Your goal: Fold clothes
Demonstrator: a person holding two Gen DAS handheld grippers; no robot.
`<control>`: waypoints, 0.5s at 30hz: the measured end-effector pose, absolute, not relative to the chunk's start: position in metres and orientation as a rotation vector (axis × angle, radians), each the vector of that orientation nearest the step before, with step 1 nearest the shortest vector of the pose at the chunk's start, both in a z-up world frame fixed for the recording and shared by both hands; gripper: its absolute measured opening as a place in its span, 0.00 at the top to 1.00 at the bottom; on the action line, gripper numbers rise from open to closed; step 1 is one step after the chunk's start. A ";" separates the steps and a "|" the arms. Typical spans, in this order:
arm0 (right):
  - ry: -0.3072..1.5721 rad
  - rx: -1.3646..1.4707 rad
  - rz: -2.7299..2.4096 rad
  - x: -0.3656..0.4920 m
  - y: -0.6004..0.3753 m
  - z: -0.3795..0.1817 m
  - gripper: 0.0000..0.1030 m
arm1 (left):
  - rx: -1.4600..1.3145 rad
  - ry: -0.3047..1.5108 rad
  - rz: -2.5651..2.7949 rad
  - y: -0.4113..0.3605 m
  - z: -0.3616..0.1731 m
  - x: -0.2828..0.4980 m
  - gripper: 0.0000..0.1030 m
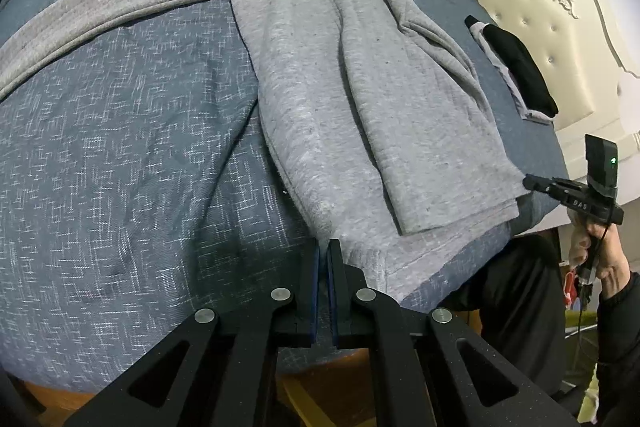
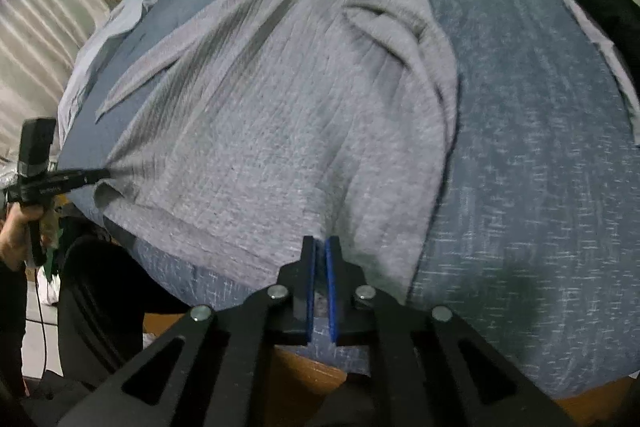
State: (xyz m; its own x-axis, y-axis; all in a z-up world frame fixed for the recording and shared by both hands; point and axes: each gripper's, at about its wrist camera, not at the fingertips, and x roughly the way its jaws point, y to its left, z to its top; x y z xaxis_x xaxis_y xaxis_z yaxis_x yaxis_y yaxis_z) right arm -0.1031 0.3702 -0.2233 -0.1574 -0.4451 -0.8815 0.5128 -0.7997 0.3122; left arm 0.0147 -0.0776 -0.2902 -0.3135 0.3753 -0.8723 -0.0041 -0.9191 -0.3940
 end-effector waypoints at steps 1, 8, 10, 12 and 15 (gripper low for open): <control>0.069 1.485 -2.015 -0.104 0.375 -0.219 0.96 | -1.679 -0.457 2.319 -0.076 -0.290 0.015 0.96; -0.022 1.474 -2.143 -0.122 0.434 -0.196 0.96 | -1.700 -0.437 2.291 -0.069 -0.297 0.011 0.83; -0.033 1.482 -2.165 -0.123 0.442 -0.196 0.96 | -1.702 -0.448 2.289 -0.068 -0.298 0.009 0.71; -0.037 1.484 -2.180 -0.123 0.446 -0.198 0.96 | -1.708 -0.459 2.287 -0.068 -0.300 0.008 0.62; -0.062 1.491 -2.191 -0.124 0.450 -0.201 0.96 | -1.731 -0.472 2.287 -0.068 -0.304 0.007 0.57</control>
State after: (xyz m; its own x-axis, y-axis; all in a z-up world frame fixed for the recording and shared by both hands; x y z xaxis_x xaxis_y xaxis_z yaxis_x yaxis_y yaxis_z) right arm -0.1237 0.4500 -0.2014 -0.2866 -0.4138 -0.8641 0.3645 -0.8812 0.3011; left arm 0.0069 -0.0685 -0.3036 -0.2730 0.3736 -0.8865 0.0075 -0.9207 -0.3903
